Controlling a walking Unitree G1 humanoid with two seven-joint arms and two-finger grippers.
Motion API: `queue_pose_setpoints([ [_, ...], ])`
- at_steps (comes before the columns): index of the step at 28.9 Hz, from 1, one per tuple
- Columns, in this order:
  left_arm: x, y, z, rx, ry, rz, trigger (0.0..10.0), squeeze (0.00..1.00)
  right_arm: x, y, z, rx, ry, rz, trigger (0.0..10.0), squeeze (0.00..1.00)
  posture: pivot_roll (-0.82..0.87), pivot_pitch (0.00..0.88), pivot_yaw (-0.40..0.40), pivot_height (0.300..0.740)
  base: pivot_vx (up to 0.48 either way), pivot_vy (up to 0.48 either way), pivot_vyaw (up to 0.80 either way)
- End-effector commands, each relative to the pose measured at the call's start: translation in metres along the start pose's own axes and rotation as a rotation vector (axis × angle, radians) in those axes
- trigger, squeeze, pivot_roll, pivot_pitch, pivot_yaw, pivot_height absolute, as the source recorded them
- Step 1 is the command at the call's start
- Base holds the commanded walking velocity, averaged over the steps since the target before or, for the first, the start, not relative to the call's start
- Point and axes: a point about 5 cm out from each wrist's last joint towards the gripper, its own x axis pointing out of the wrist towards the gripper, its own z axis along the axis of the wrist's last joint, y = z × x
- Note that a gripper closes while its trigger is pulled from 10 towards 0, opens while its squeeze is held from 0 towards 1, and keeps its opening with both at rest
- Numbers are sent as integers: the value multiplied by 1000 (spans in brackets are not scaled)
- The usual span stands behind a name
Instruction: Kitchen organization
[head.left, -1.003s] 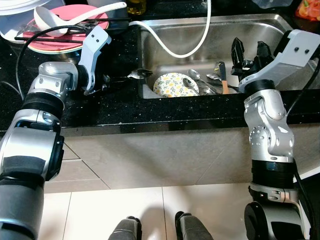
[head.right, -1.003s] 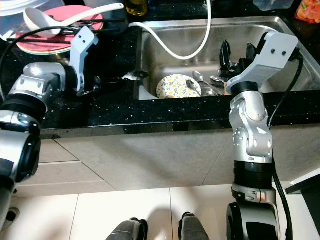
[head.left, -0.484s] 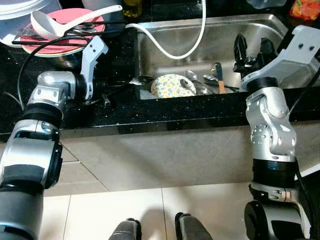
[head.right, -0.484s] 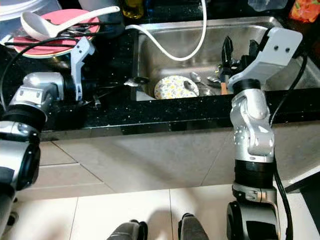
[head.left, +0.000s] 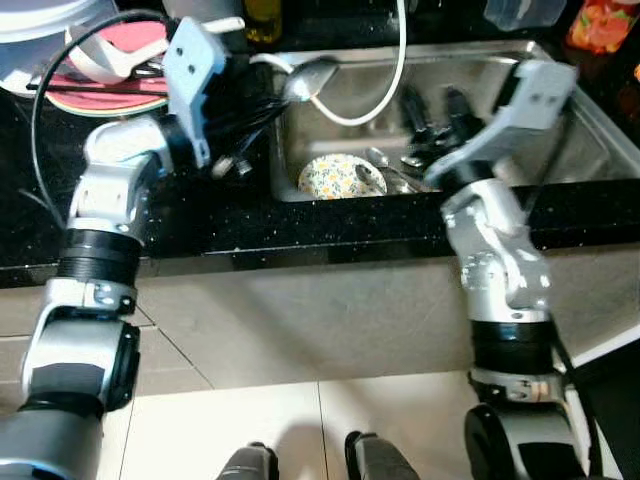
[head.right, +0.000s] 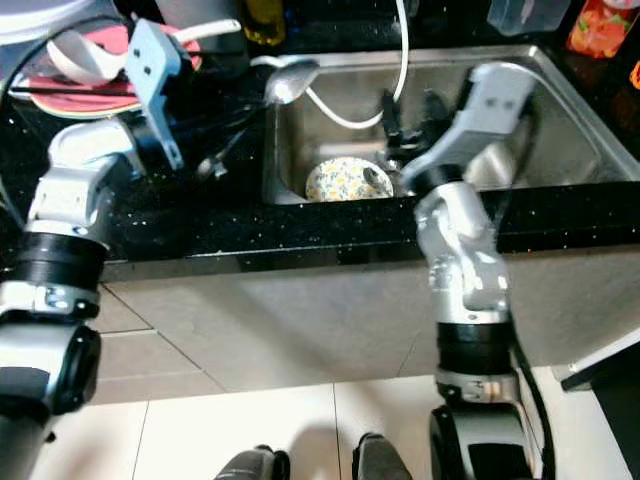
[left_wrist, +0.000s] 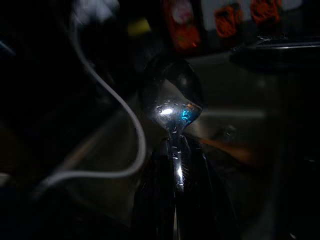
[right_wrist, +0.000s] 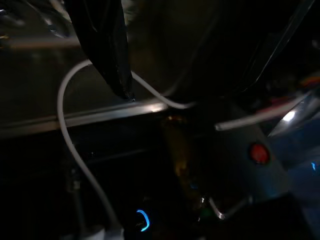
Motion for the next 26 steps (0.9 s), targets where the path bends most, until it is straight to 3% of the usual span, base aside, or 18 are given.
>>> queue_pose_setpoints([
  [1, 6, -11, 3, 71, -18, 17, 10000, 0, -2, 11, -1, 110, 5, 59, 10000, 0, 38, 41, 18, 740, 0, 0, 0],
  [2, 10, -16, 5, 99, -32, 31, 10000, 0, -3, 19, -1, 227, 4, 98, 10000, 0, 36, 31, 21, 740, 0, 0, 0],
  [3, 10, -16, 5, 99, -32, 31, 10000, 0, -3, 19, -1, 227, 4, 98, 10000, 0, 36, 31, 21, 740, 0, 0, 0],
  [5, 14, -22, 9, 120, -55, 77, 10000, 0, -4, 30, 3, 402, -12, 159, 10000, 0, 30, 16, 21, 740, 0, 0, 0],
  [10, 18, -31, 11, 107, -75, 104, 10000, 0, -4, 40, 5, 530, -13, 221, 10000, 0, 20, 1, 28, 740, 0, 0, 0],
  [16, 26, -51, 9, 50, -99, 73, 10000, 0, -4, 49, 4, 569, -1, 242, 10000, 0, 5, 0, 34, 740, 0, 0, 0],
  [26, 32, -66, 3, -38, -107, 49, 10000, 0, -4, 49, 6, 588, 12, 239, 10000, 0, 1, 3, 27, 740, 0, 0, 0],
])
